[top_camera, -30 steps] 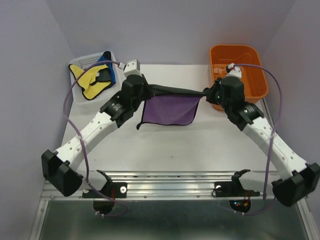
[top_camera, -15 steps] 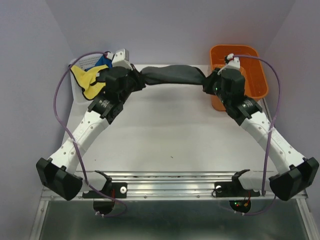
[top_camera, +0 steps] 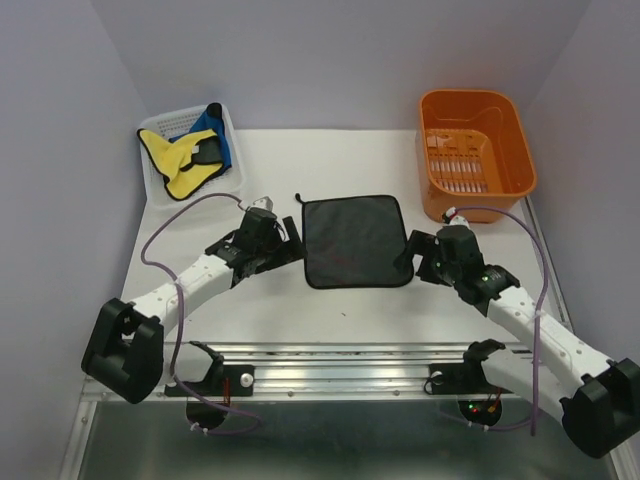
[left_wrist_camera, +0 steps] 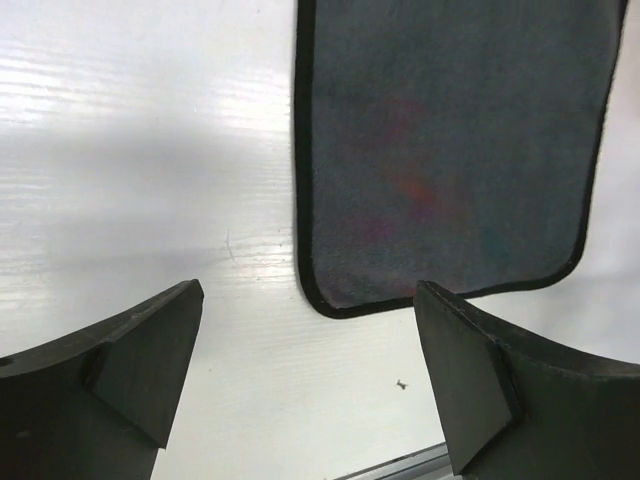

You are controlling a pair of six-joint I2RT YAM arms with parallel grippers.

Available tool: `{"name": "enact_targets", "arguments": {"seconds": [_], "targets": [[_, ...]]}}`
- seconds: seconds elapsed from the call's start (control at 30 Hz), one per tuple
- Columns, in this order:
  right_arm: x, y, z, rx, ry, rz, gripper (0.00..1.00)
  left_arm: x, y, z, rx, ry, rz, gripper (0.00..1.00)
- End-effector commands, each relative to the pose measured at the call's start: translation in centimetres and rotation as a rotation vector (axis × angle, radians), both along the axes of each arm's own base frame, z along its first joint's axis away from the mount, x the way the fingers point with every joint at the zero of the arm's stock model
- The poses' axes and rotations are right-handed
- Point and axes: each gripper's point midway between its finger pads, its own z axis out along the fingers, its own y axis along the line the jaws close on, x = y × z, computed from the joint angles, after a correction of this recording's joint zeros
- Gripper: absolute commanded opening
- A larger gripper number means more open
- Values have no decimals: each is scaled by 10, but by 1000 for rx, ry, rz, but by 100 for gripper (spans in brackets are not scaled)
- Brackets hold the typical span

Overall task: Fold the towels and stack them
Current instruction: Flatten out the crumpled towel

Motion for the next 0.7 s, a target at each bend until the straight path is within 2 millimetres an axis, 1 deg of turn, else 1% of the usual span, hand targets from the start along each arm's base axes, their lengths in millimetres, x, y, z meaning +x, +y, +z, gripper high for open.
{"name": "enact_targets", "arguments": {"seconds": [0.0,0.03,0.1,0.13,0.17,0.2,0.23,0.27,0.3,0.33,0.37,0.4,0.43,0.47,0.5,0.57,0.6,0.67], "targets": [[12,2,43,25,-130,8,100,22,1,50,-37,-152,65,99],[19,5,53,16,-157,29,100,25,0,56,-37,-169,66,99],[28,8,58,0,-172,45,100,35,-3,60,-26,-180,69,99],[40,12,64,-22,-180,62,100,46,-7,64,-15,-187,69,99],[46,15,65,-32,-182,68,100,53,-9,65,-6,-192,72,99],[55,17,67,-42,-182,65,100,68,-11,79,-1,-222,91,99],[66,22,74,-38,-210,65,100,76,-12,80,16,-223,100,99],[81,29,76,-55,-217,87,100,86,-13,65,70,-194,106,99],[90,33,80,-57,-227,91,100,102,-18,81,73,-220,106,99],[99,36,84,-70,-236,97,100,110,-20,80,93,-218,109,99],[110,39,73,-97,-204,96,100,121,-19,61,144,-180,121,99],[123,43,89,-93,-231,85,100,129,-19,58,163,-173,127,99],[131,43,89,-110,-222,70,100,142,-22,66,164,-181,138,98],[138,41,88,-126,-215,44,100,150,-22,44,197,-133,152,98],[150,35,82,-166,-194,-10,100,163,-20,51,206,-135,178,97],[159,31,77,-186,-180,-65,100,175,-19,41,237,-96,211,92],[164,28,74,-200,-179,-89,100,177,-17,19,286,-41,212,92],[173,30,66,-205,-183,-97,100,189,-23,10,288,-26,232,91]]}}
